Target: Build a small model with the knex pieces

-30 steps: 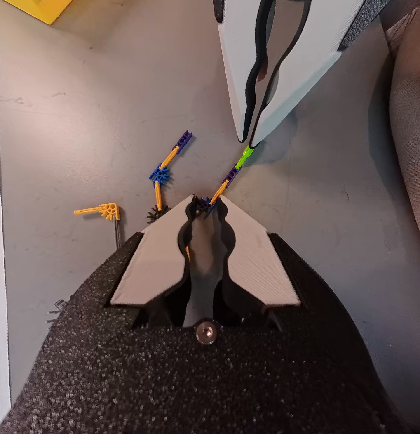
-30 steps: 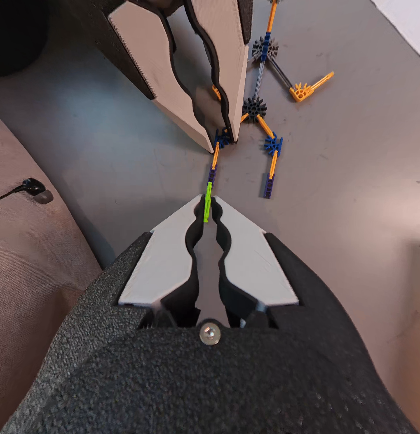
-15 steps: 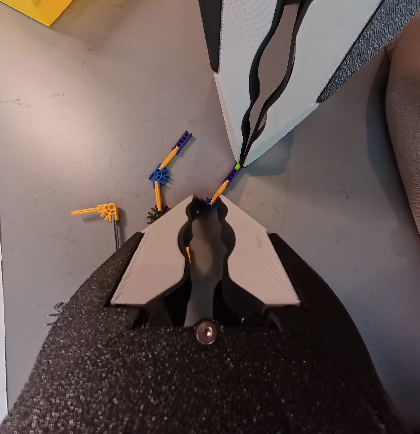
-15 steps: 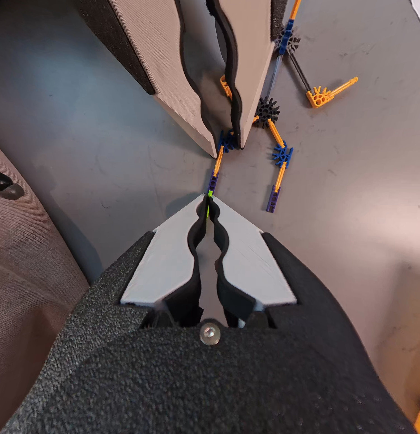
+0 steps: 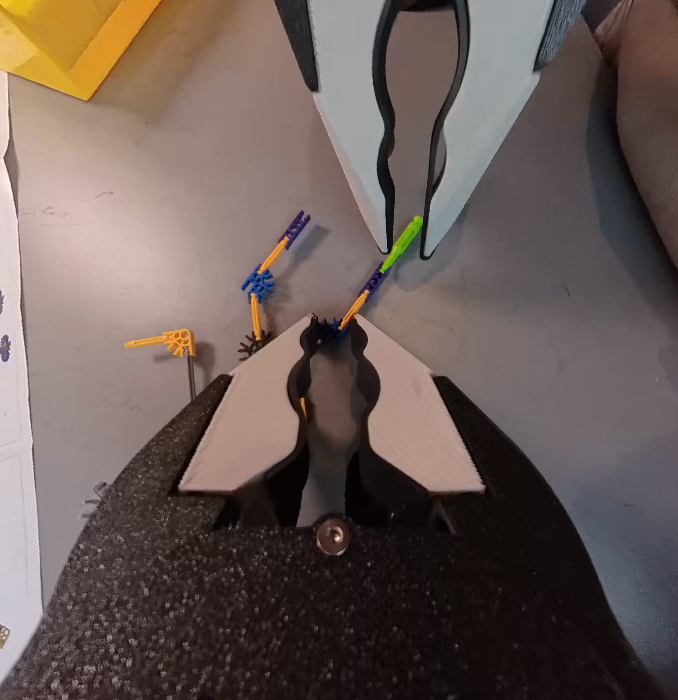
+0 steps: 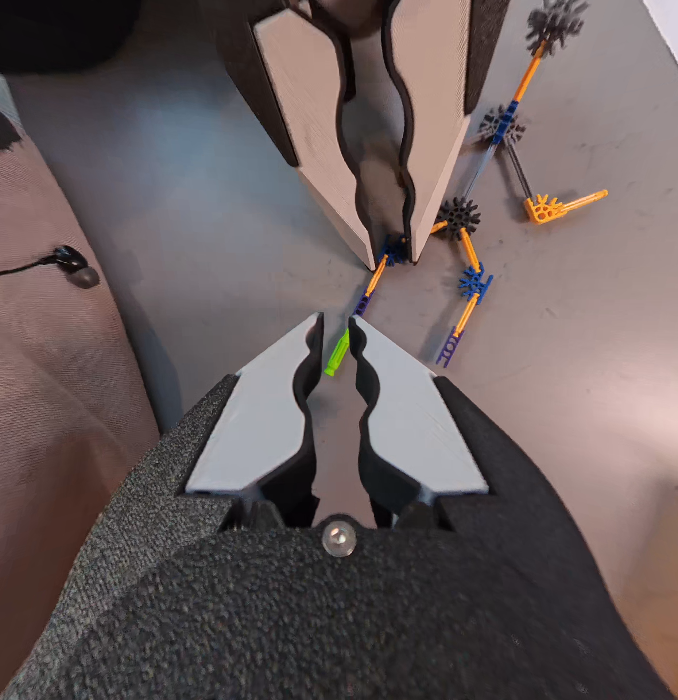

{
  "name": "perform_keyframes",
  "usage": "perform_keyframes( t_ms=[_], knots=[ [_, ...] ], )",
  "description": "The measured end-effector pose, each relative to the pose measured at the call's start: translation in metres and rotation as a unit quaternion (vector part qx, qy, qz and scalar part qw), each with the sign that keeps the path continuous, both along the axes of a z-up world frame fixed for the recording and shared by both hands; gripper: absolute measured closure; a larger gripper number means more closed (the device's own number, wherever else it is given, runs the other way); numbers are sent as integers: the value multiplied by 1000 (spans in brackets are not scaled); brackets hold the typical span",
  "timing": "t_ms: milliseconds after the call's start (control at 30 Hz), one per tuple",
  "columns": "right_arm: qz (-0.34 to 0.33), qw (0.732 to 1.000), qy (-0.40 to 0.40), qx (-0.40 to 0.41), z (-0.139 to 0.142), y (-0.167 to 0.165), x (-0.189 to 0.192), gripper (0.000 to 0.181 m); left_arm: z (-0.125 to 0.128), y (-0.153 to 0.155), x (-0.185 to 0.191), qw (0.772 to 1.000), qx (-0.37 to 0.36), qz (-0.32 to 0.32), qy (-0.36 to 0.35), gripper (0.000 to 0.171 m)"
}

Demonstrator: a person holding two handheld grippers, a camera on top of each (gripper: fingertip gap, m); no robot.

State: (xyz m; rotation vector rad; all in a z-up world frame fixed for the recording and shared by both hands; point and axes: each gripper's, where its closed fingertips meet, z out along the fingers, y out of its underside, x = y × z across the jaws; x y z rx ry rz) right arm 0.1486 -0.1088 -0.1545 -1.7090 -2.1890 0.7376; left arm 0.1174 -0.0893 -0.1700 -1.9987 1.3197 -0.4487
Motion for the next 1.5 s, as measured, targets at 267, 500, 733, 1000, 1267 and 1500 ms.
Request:
perform_keyframes(
  t_ms=[267,500,733,1000,1267,1500],
  knots=[
    [-64,994,89,-22,20,23,6,168,41,11,-59,996,13,84,-26,147],
    [-87,986,130,-55,22,28,7,169,17,-5,-145,967,-38,253,12,149],
    [-72,980,175,-54,38,27,-12,170,-1,-9,-140,963,-68,259,30,169],
    [9,978,203,52,47,11,-33,159,26,-23,-45,994,-35,88,-55,169],
    [97,975,133,152,11,-1,-22,174,21,-29,10,999,-23,15,-44,169],
    [90,980,122,132,8,-1,-15,175,22,-28,14,999,-13,12,-49,169]
  ],
)
